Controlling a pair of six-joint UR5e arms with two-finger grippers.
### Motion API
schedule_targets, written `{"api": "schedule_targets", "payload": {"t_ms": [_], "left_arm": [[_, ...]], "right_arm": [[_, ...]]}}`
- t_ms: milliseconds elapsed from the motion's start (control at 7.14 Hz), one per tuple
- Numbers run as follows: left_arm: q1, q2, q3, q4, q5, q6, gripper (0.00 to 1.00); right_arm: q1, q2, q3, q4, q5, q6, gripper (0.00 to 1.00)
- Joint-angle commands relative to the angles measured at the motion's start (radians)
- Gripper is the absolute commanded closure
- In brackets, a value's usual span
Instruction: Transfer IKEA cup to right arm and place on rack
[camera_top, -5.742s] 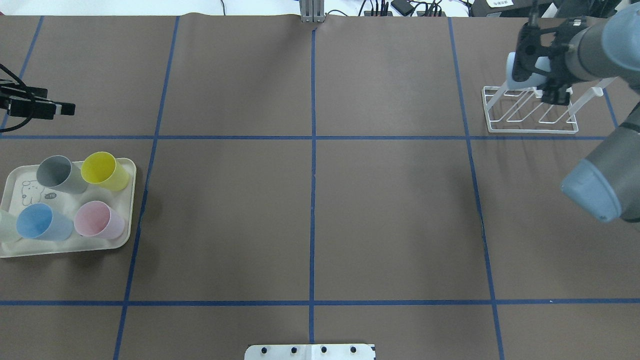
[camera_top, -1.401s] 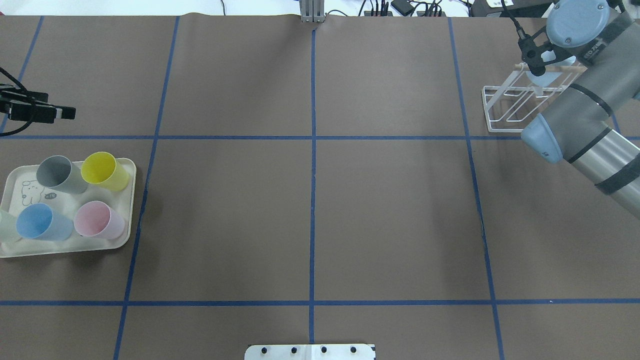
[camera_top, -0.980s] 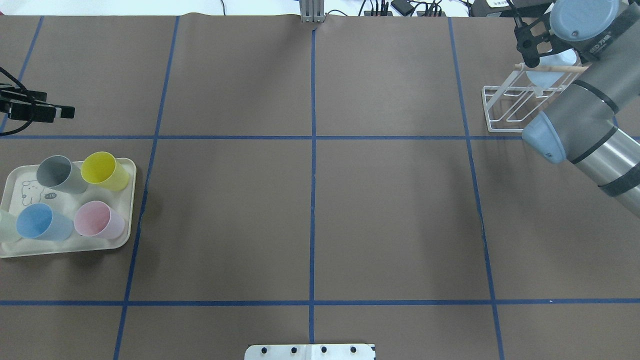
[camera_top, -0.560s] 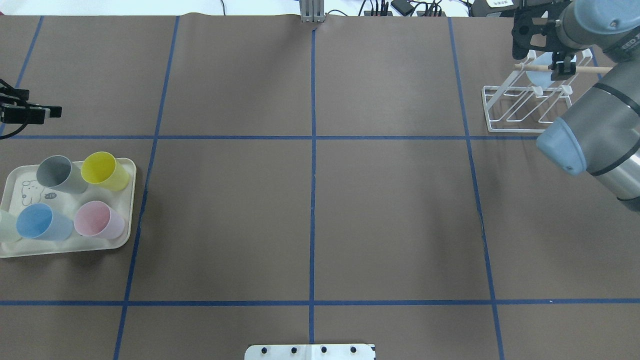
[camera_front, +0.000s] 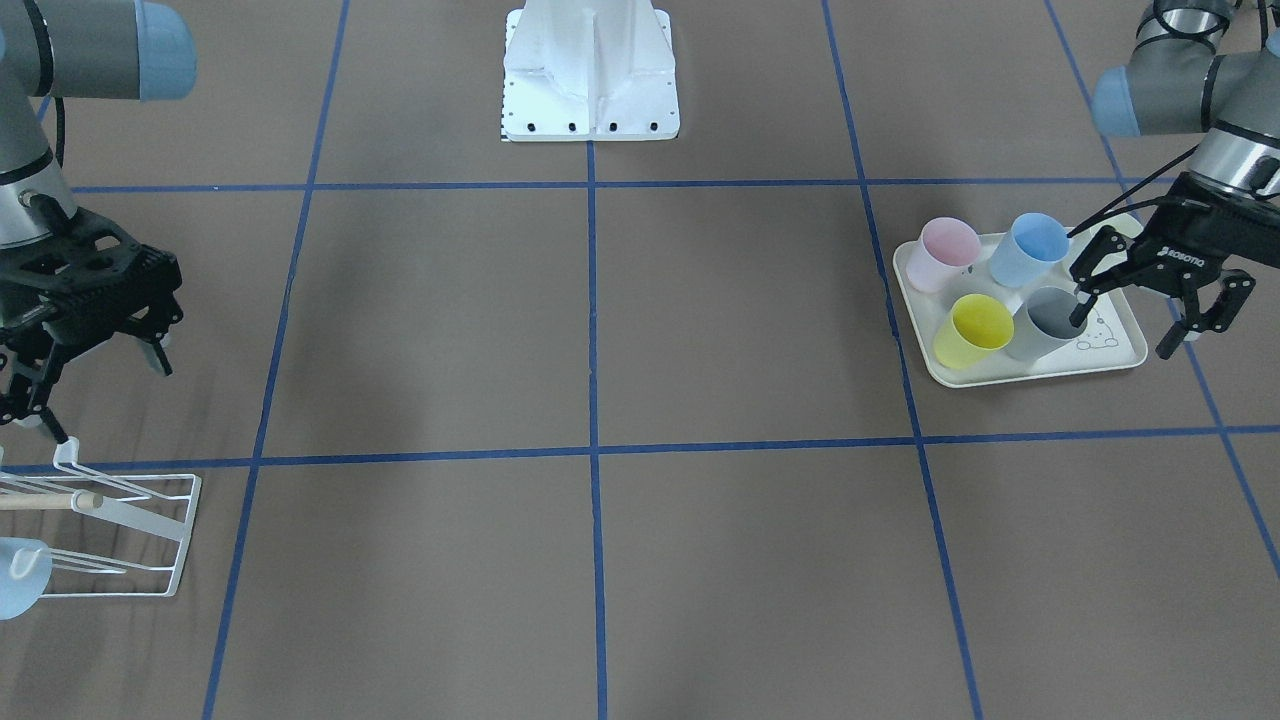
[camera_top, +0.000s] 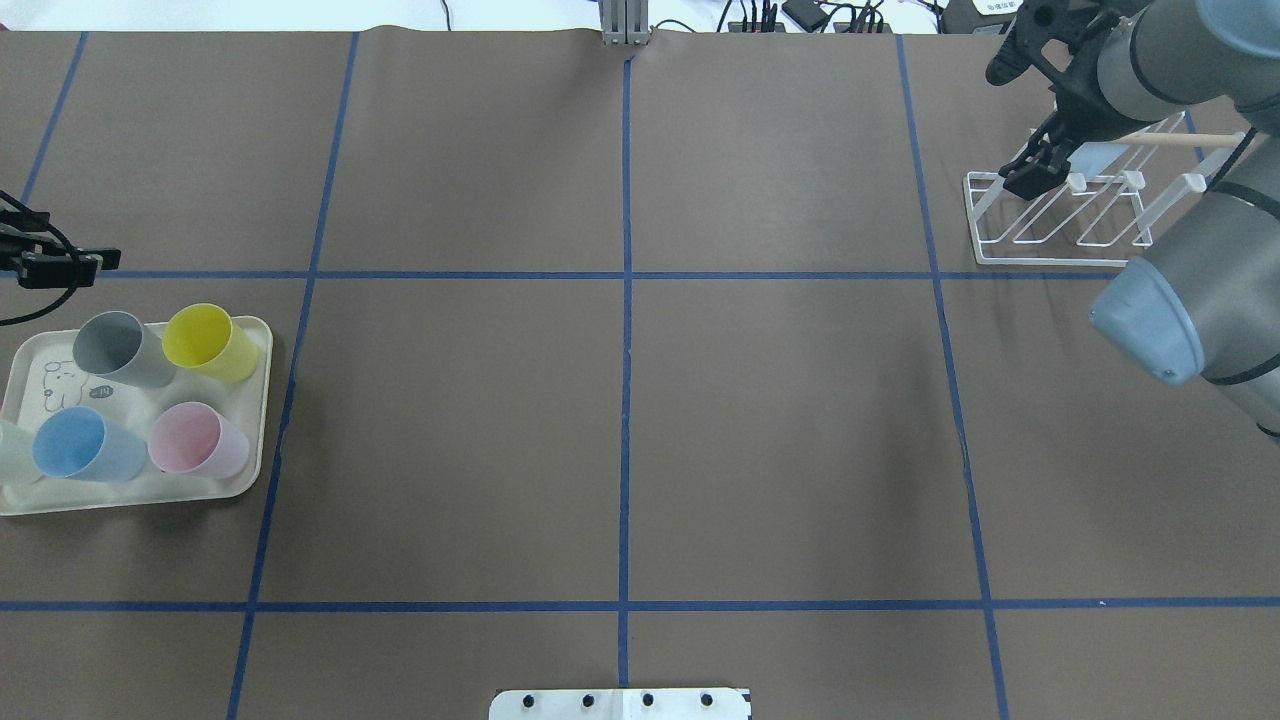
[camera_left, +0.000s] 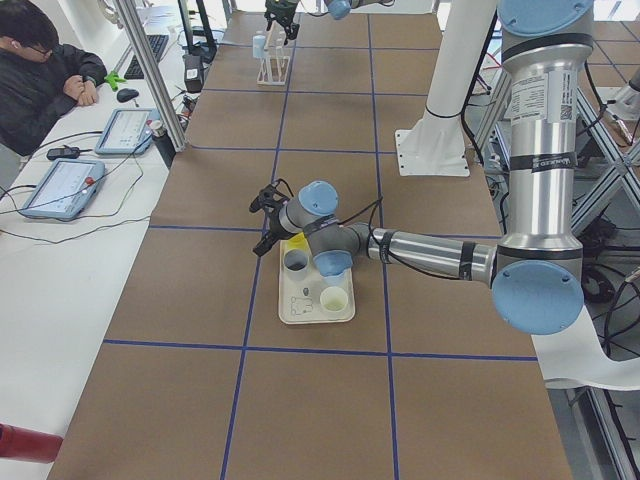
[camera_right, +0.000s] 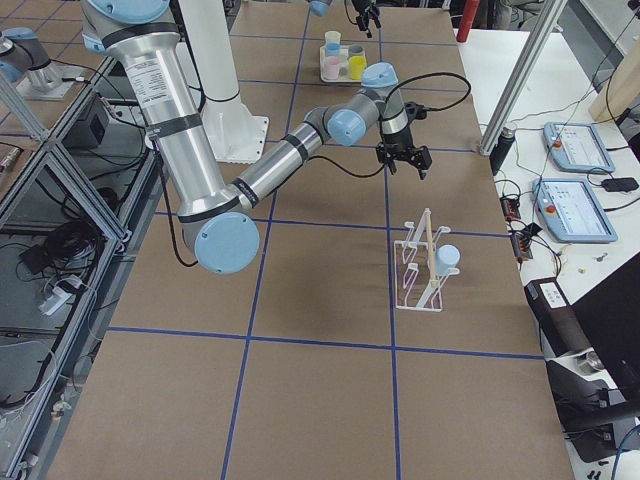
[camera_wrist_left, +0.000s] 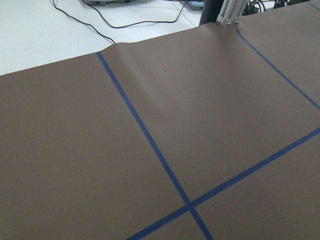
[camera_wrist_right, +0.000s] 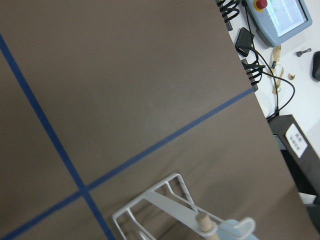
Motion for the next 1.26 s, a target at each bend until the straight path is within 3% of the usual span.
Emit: {"api": "schedule_targets", "payload": {"t_ms": [0, 420, 700, 840, 980, 1120], "left_arm": [[0.057, 0.036, 0.04, -0.052, 0.039, 0.002, 0.0], [0.085, 0.095, 0.077, -0.146, 0.05, 0.002, 0.0], [0.126, 0.095, 0.082, -0.146, 0.078, -0.001, 0.39], [0.13, 0.095, 0.083, -0.148, 0.076, -0.001, 0.65], [0.13, 0.097, 0.085, -0.151, 0.076, 0.002, 1.0], [0.128, 0.097, 0.086, -0.151, 0.075, 0.005, 1.0]], "right_arm": [[-0.018, 0.002, 0.023, 0.001, 0.082, 0.107, 0.01], [-0.03, 0.0, 0.023, 0.001, 0.082, 0.108, 0.01], [-0.034, -0.001, 0.023, 0.001, 0.084, 0.108, 0.01], [-0.035, 0.0, 0.023, 0.001, 0.082, 0.108, 0.01], [-0.035, -0.001, 0.023, 0.001, 0.084, 0.108, 0.01], [-0.037, -0.001, 0.023, 0.001, 0.084, 0.108, 0.01]]}}
